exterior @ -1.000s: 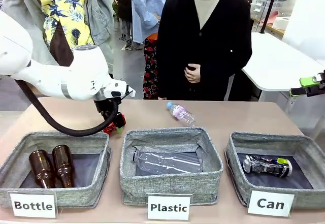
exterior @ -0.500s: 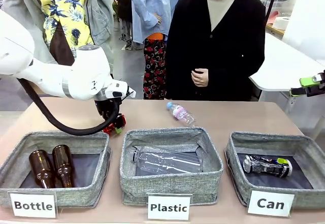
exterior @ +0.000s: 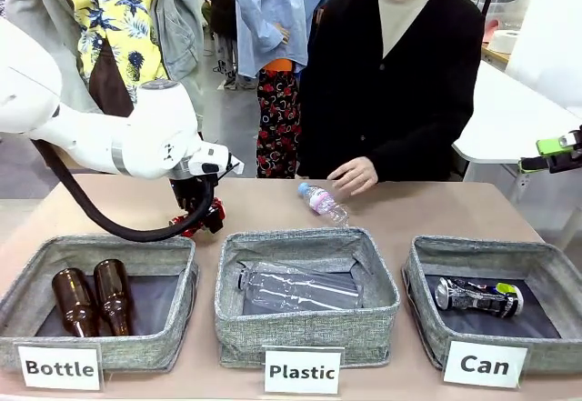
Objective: Sort the can waste into the basket.
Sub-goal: Pick up the can waste from the table and place it in the right Fabric basket.
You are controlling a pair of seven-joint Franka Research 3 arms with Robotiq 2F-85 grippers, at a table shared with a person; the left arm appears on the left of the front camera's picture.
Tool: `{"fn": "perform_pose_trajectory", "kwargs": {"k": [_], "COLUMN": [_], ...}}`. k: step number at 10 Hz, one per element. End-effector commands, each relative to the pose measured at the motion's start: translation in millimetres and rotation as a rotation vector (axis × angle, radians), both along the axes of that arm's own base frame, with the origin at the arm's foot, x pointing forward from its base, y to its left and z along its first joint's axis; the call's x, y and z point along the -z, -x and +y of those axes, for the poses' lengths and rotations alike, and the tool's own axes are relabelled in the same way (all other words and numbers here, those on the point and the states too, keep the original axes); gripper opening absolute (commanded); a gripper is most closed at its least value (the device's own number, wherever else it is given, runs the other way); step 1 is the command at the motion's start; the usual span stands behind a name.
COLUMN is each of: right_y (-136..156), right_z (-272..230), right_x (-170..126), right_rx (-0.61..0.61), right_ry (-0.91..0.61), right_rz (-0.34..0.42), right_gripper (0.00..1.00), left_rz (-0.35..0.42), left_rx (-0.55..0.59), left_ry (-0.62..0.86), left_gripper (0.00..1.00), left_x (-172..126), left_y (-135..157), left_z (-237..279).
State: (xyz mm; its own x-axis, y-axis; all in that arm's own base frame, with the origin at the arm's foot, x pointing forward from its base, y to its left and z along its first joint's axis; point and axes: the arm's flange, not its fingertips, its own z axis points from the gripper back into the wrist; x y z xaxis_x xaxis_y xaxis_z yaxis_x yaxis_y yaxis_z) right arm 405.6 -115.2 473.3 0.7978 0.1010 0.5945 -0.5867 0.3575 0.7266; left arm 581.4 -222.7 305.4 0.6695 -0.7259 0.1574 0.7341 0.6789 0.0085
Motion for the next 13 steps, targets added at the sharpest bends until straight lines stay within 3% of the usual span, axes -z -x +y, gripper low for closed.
{"fn": "perform_pose_trajectory", "kwargs": {"k": [1, 4, 5, 7, 8, 9, 10, 11, 12, 13], "right_y": [0.7, 0.7, 0.7, 0.7, 0.7, 0.7, 0.7, 0.7, 0.7, 0.7], "right_z": [-2.0, -2.0, -2.0, -2.0, -2.0, -2.0, -2.0, -2.0, -2.0, -2.0], "right_x": [-2.3, -2.3, -2.3, -2.3, -2.3, -2.3, -2.3, -2.3, -2.3, -2.3], "right_rx": [-0.017, -0.017, -0.017, -0.017, -0.017, -0.017, -0.017, -0.017, -0.017, -0.017], "right_ry": [0.003, 0.003, 0.003, 0.003, 0.003, 0.003, 0.003, 0.003, 0.003, 0.003], "right_rz": [-0.015, -0.015, -0.015, -0.015, -0.015, -0.015, -0.015, -0.015, -0.015, -0.015], "right_gripper": [1.0, 1.0, 1.0, 1.0, 1.0, 1.0, 1.0, 1.0, 1.0, 1.0], "left_rz": [-0.045, -0.186, -0.16, -0.114, -0.113, -0.161, -0.229, -0.146, -0.146, -0.173], "left_rx": [-0.027, -0.006, 0.011, 0.1, 0.213, 0.273, 0.191, 0.187, 0.187, 0.214], "left_ry": [-0.005, 0.057, 0.071, 0.114, 0.136, 0.189, 0.22, 0.153, 0.153, 0.182], "left_gripper": [0.0, 0.0, 0.0, 0.0, 0.0, 0.0, 0.0, 0.0, 0.0, 0.0], "left_x": [-14.2, -88.5, -119.4, -152.1, -158.0, -156.4, -151.7, -165.0, -165.0, -163.3], "left_y": [4.3, 46.3, 69.7, 108.6, 131.2, 153.4, 160.4, 132.8, 132.8, 155.7], "left_z": [3.2, 34.0, 53.1, 85.5, 101.7, 117.1, 123.5, 92.3, 92.3, 115.0]}}
